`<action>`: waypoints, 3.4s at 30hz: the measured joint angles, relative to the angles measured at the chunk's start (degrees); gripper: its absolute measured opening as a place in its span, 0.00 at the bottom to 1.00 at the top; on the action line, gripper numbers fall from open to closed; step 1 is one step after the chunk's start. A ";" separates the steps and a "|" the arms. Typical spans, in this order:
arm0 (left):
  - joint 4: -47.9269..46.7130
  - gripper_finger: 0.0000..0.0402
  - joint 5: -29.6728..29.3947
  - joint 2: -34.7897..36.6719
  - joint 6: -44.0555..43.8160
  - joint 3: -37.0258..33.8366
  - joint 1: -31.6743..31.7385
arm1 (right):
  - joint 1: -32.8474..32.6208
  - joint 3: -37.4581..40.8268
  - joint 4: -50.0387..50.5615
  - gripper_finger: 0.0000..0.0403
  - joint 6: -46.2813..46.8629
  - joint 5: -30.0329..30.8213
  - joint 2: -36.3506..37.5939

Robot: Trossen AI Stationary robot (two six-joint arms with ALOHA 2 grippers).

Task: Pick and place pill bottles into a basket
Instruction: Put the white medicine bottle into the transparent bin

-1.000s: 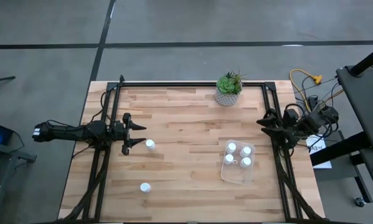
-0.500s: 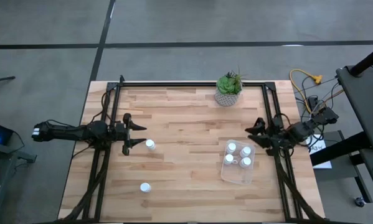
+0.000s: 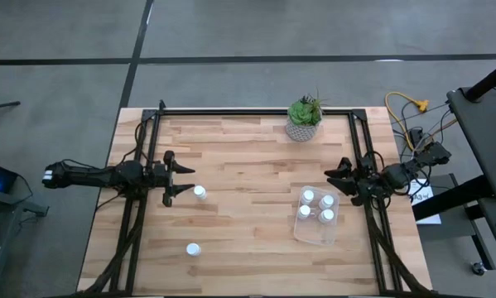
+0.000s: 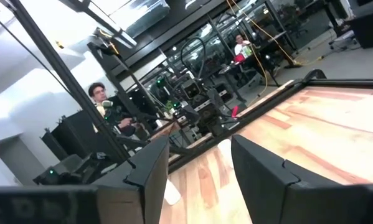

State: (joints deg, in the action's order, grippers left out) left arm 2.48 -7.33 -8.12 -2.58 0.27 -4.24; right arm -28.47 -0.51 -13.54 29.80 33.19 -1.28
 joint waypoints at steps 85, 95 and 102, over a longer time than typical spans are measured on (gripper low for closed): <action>-59.67 0.55 11.68 -56.72 -10.19 63.26 -0.04 | -0.02 -0.05 0.00 0.38 0.00 -0.11 -0.02; -65.35 0.55 6.72 -70.63 -2.81 63.30 0.01 | 0.00 -0.07 -0.04 0.39 -0.02 -0.04 -0.29; -61.40 0.55 6.24 -69.68 -0.97 63.01 0.08 | 0.00 -0.07 0.04 0.39 -0.01 -0.05 -0.33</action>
State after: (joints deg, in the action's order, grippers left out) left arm -58.92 -1.09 -77.80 -3.55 63.28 -4.16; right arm -28.47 -0.58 -13.50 29.80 33.14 -1.61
